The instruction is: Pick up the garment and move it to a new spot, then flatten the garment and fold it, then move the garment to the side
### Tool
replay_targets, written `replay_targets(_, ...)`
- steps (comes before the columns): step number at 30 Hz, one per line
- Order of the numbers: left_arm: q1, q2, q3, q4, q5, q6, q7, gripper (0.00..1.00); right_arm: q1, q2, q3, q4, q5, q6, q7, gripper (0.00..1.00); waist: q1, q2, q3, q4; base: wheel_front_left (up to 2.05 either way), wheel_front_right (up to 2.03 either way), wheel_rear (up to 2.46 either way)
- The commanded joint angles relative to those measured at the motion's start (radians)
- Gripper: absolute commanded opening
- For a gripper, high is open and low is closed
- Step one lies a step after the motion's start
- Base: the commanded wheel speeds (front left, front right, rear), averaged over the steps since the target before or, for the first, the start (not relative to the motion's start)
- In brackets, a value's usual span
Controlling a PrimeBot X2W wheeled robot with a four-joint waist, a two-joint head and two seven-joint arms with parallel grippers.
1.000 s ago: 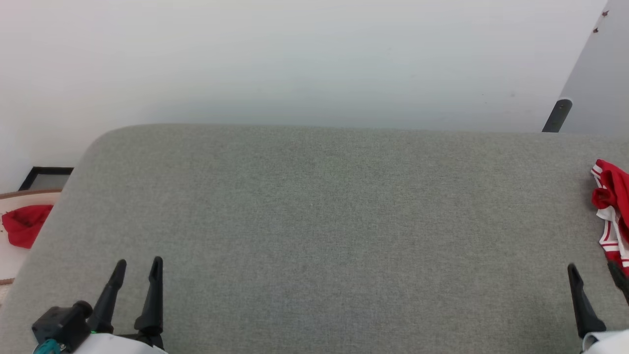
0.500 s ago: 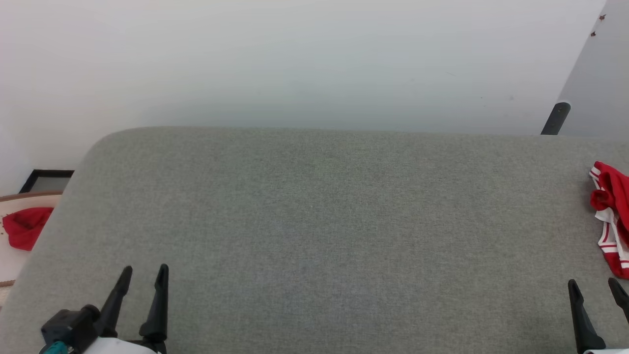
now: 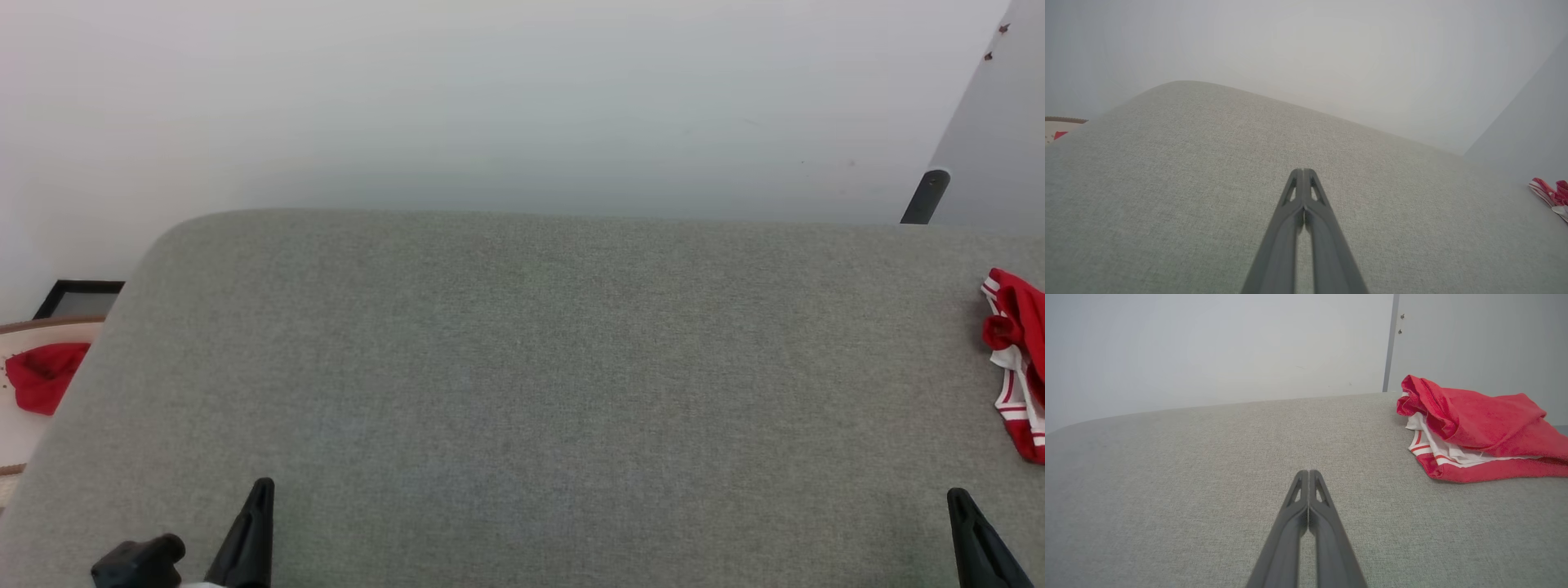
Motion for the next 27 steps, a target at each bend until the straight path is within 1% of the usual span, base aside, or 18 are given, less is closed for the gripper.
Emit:
replay_targets(1, -0.025, 0.005, 0.013, -0.015, -0.033, 0.0, 0.006, 0.0, -0.026, -0.005, -0.008, -0.014, 0.04, 0.0, 0.009, 0.0, 0.0, 0.0, 0.0, -0.001, 0.0, 0.0, 0.0)
replay_targets(13, -0.048, -0.031, 0.038, -0.014, -0.2, 0.0, 0.062, 0.0, -0.053, 0.028, -0.015, -0.018, 0.24, 0.0, 0.06, 0.0, 0.0, 0.0, 0.004, -0.007, 0.0, 0.0, 0.0)
replay_targets(27, -0.071, -0.067, 0.064, -0.013, -0.367, -0.001, 0.119, 0.0, -0.082, 0.061, -0.023, -0.019, 0.44, 0.0, 0.114, 0.0, 0.0, 0.0, 0.008, -0.015, 0.0, 0.0, 0.0)
